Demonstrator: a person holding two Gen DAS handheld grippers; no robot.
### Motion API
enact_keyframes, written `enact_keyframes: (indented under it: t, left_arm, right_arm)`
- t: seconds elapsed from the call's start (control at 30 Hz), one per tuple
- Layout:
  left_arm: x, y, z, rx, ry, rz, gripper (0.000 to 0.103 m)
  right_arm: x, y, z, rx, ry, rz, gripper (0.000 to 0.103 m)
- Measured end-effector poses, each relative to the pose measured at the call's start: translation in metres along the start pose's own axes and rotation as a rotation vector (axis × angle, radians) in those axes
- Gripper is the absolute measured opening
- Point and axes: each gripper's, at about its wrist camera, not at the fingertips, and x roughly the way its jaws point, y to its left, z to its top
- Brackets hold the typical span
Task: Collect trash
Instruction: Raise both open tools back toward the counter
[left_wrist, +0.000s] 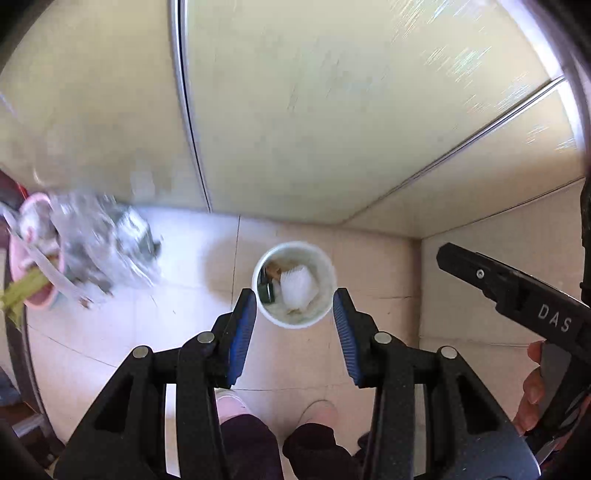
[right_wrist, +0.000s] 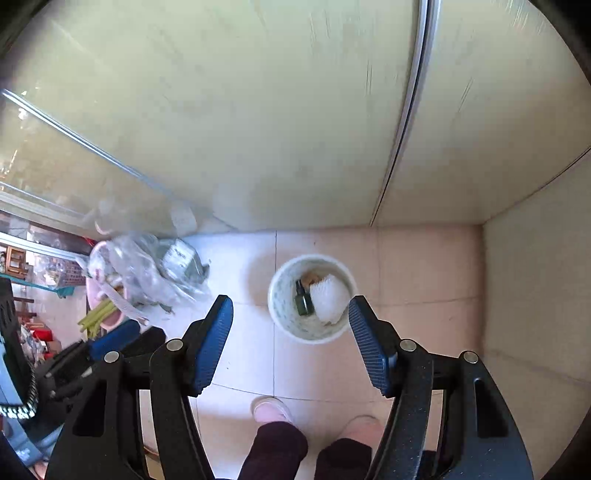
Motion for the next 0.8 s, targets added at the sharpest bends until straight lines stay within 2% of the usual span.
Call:
enact_keyframes:
  t: [0.2,0.43,0.6,0.7,0.8]
  left_arm:
    - [-0.125,-0.032,0.031,0.064,-0.102,-0.02,0.042]
    - [-0.259,-0.053,0.059,0.137,-0.24,-0.058,0.042]
    - [-0.329,-0.064,0.078,0.182,-0.34,-0.05,0.042]
    - [-0.357,-0.073,0.093,0.19,-0.387,-0.045,0.051]
    - [-0.378,-0.075,0.11,0.195,-0.419,-0.067,0.054]
  right_arm:
    - [-0.133,0.027,0.018,0.002,-0.138,-0.026,0.062]
    - [-0.262,0.055,0.026,0.021,-0.323,-0.054,0.062]
    - [-0.323,0.075,0.027,0.022,-0.46,-0.102,0.065]
    - [-0.348,0.078,0.032,0.036,-0.512,-0.11,0.066]
    - [-0.363,0.077,0.045,0.045,-0.56,-0.115,0.068]
